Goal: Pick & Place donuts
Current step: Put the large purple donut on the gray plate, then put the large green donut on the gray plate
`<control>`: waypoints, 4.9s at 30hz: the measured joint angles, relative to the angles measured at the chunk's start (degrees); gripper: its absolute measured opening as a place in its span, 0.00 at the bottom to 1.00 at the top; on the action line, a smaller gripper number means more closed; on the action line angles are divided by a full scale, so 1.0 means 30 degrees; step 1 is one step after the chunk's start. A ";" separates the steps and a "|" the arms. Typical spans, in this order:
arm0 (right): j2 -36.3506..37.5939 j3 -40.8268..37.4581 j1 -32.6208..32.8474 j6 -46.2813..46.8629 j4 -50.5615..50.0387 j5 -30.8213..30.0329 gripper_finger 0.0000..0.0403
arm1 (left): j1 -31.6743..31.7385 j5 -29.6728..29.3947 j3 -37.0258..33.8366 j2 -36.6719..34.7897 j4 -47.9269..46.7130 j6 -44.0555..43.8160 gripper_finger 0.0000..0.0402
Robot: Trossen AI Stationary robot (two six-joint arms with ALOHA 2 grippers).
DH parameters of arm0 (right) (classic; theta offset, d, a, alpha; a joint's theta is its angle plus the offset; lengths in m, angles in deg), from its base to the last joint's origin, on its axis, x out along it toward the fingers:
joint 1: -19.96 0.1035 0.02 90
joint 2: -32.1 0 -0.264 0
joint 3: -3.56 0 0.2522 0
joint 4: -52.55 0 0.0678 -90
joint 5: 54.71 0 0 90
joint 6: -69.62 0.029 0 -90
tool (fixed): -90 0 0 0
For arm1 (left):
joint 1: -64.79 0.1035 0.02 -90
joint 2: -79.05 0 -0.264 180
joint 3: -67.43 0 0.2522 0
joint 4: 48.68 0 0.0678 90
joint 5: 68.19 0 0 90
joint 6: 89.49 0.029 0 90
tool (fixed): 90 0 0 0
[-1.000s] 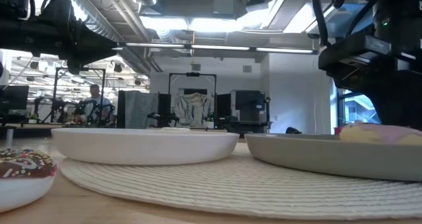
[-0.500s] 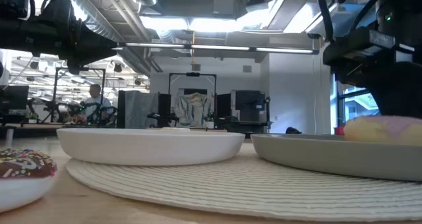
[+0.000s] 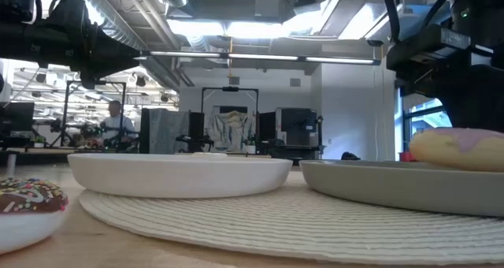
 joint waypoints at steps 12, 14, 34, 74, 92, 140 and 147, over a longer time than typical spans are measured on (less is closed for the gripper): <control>0.0005 0.0000 0.0000 0.0044 0.0051 0.0075 0.40 | 0.0004 -0.0006 0.0001 -0.0005 -0.0006 0.0000 0.32; 0.0001 0.0000 0.0000 0.0044 0.0051 0.0075 0.40 | 0.0003 -0.0002 0.0002 0.0000 0.0000 0.0000 0.32; 0.0000 0.0000 0.0000 0.0030 -0.0001 -0.0064 0.52 | 0.0000 -0.0006 0.0003 0.0000 0.0002 0.0000 0.32; 0.1632 0.1676 0.5161 0.7710 -0.6211 0.2300 0.62 | 0.0004 0.0133 0.0004 -0.0005 0.0002 -0.0051 0.32; 0.1617 -0.3088 0.5362 0.8062 0.0008 0.3594 0.58 | -0.0002 0.0147 0.0006 0.0000 0.0002 -0.0044 0.32; 0.0918 0.4109 -0.1499 -0.5440 -0.1414 -0.2868 0.18 | -0.0002 0.0086 0.0002 -0.0003 0.0002 -0.0043 0.32; -0.1346 0.4116 -0.2381 -0.7935 0.1449 -0.1147 0.18 | -0.0003 0.0155 0.0001 -0.0004 0.0002 -0.0044 0.32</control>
